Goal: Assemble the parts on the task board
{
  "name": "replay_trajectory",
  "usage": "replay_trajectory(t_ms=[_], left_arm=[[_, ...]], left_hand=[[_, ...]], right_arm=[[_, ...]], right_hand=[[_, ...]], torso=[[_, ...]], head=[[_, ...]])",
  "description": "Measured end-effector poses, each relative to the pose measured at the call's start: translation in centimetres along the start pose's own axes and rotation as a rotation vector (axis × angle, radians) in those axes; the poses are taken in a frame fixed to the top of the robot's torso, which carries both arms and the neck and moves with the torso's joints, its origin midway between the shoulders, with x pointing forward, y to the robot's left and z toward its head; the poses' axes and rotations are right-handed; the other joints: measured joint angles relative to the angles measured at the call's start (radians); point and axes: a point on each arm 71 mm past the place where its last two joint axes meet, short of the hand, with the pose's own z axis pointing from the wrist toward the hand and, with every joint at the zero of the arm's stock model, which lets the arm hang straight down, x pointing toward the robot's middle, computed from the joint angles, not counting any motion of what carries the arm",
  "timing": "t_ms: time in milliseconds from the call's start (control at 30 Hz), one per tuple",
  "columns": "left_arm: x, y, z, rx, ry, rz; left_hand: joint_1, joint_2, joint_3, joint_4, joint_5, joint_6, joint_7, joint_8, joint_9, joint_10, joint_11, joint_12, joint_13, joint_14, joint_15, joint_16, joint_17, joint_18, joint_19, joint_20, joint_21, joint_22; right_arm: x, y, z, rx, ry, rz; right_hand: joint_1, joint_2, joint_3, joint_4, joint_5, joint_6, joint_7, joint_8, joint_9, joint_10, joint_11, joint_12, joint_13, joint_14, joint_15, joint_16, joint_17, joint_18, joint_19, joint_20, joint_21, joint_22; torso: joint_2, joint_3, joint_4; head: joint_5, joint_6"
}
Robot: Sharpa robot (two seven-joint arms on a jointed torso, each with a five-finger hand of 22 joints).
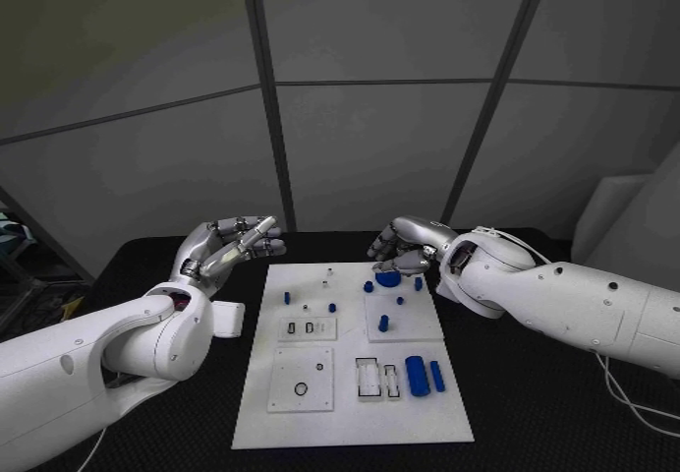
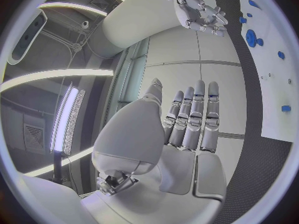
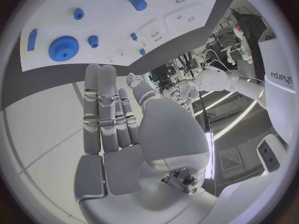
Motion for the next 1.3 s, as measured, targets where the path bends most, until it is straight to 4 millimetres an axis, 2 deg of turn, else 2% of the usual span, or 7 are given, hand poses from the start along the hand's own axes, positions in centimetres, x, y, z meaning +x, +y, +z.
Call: replay_trajectory(t_ms=[100, 233, 300, 400, 567, 767, 1300], left_arm=[[0.1, -0.2, -0.3, -0.001, 0.008, -0.003], [0.5, -0.3, -0.5, -0.002, 0.019, -0.009], [0.5, -0.3, -0.5, -0.003, 0.022, -0.01], [0.6, -0.3, -0.5, -0.005, 0.025, -0.012], [0.7, -0.3, -0.5, -0.008, 0.028, -0.013], [0.7, -0.3, -0.5, -0.01, 0.032, -0.015], [0.7, -0.3, -0.5, -0.014, 0.036, -0.016]], left_hand=[[0.0, 0.0, 0.0, 0.0, 0.0, 0.0, 0.0, -0.001, 0.0, 0.0, 0.0, -0.002, 0.0, 0.0, 0.0, -0.004, 0.0, 0.0, 0.0, 0.0, 0.0, -0.001], [0.0, 0.0, -0.003, -0.003, 0.0, 0.0, 0.0, -0.006, 0.0, 0.0, 0.0, -0.005, -0.001, 0.0, 0.0, -0.009, 0.001, 0.0, 0.0, 0.0, 0.0, -0.002], [0.0, 0.0, -0.003, -0.003, 0.0, 0.002, 0.002, -0.006, 0.0, 0.0, 0.0, -0.005, -0.001, 0.0, 0.0, -0.012, 0.001, 0.0, 0.0, 0.0, 0.0, -0.003], [0.0, 0.0, -0.003, -0.003, 0.0, 0.004, 0.004, -0.006, -0.001, 0.0, 0.0, -0.011, -0.001, 0.0, 0.0, -0.013, 0.001, 0.0, 0.0, 0.0, 0.0, -0.004], [0.0, 0.0, -0.004, -0.004, 0.0, 0.004, 0.004, -0.01, -0.001, 0.0, 0.0, -0.011, -0.002, 0.0, 0.0, -0.018, 0.001, 0.0, 0.0, 0.0, 0.0, -0.005], [0.0, 0.0, -0.006, -0.006, 0.0, 0.004, 0.004, -0.01, -0.001, 0.0, 0.0, -0.015, -0.002, -0.001, 0.001, -0.022, 0.002, 0.0, 0.0, 0.0, 0.0, -0.006], [0.0, 0.0, -0.003, -0.008, 0.0, 0.003, 0.004, -0.015, -0.001, 0.0, 0.0, -0.021, -0.002, -0.004, 0.004, -0.029, 0.002, 0.0, 0.0, 0.0, -0.004, -0.009]], right_arm=[[0.1, 0.2, 0.2, 0.01, 0.015, -0.061], [0.3, 0.5, 0.5, 0.019, 0.028, -0.124], [0.3, 0.6, 0.6, 0.022, 0.034, -0.148], [0.5, 0.7, 0.8, 0.027, 0.044, -0.18], [0.7, 0.7, 1.0, 0.038, 0.062, -0.216], [0.9, 0.5, 1.2, 0.056, 0.084, -0.249], [1.2, 0.3, 1.6, 0.078, 0.114, -0.293]], right_hand=[[-0.009, -0.009, 0.014, 0.004, -0.007, 0.0, 0.0, 0.0, 0.0, -0.018, 0.003, 0.0, 0.0, 0.004, 0.004, 0.17, 0.169, 0.0, 0.024, 0.006, 0.119, 0.129], [-0.016, -0.016, 0.025, 0.009, -0.007, -0.008, 0.0, 0.0, 0.0, -0.029, 0.006, 0.0, 0.001, 0.004, 0.004, 0.306, 0.305, -0.001, 0.033, 0.011, 0.251, 0.276], [-0.016, -0.016, 0.029, 0.013, -0.011, -0.01, -0.002, 0.0, 0.0, -0.034, 0.006, 0.0, 0.001, 0.004, 0.004, 0.358, 0.361, -0.02, 0.043, 0.014, 0.305, 0.341], [-0.01, -0.028, 0.032, 0.016, -0.012, -0.019, -0.004, 0.0, 0.0, -0.051, 0.012, 0.0, 0.002, 0.003, 0.004, 0.419, 0.421, -0.024, 0.045, 0.013, 0.371, 0.416], [-0.01, -0.028, 0.035, 0.019, -0.012, -0.025, -0.003, 0.0, 0.0, -0.059, 0.012, 0.0, 0.002, 0.003, 0.004, 0.463, 0.468, -0.024, 0.049, 0.017, 0.417, 0.47], [-0.01, -0.029, 0.038, 0.022, -0.012, -0.033, -0.004, 0.0, 0.0, -0.066, 0.012, 0.0, 0.003, 0.003, 0.004, 0.514, 0.523, -0.04, 0.061, 0.022, 0.47, 0.536], [-0.006, -0.032, 0.059, 0.032, -0.012, -0.033, -0.004, 0.0, 0.001, -0.06, 0.007, 0.0, 0.006, 0.003, 0.004, 0.555, 0.568, -0.039, 0.068, 0.021, 0.516, 0.596]], torso=[[0.016, -0.0024, 0.0068], [0.033, -0.0054, 0.0137], [0.041, -0.0067, 0.0161], [0.05, -0.0081, 0.0181], [0.06, -0.0095, 0.0205], [0.067, -0.0108, 0.0233], [0.077, -0.0093, 0.0254]], head=[[-0.004, 0.004], [-0.008, 0.007], [-0.009, 0.008], [-0.012, 0.009], [-0.017, 0.009], [-0.019, 0.006], [-0.019, 0.002]])
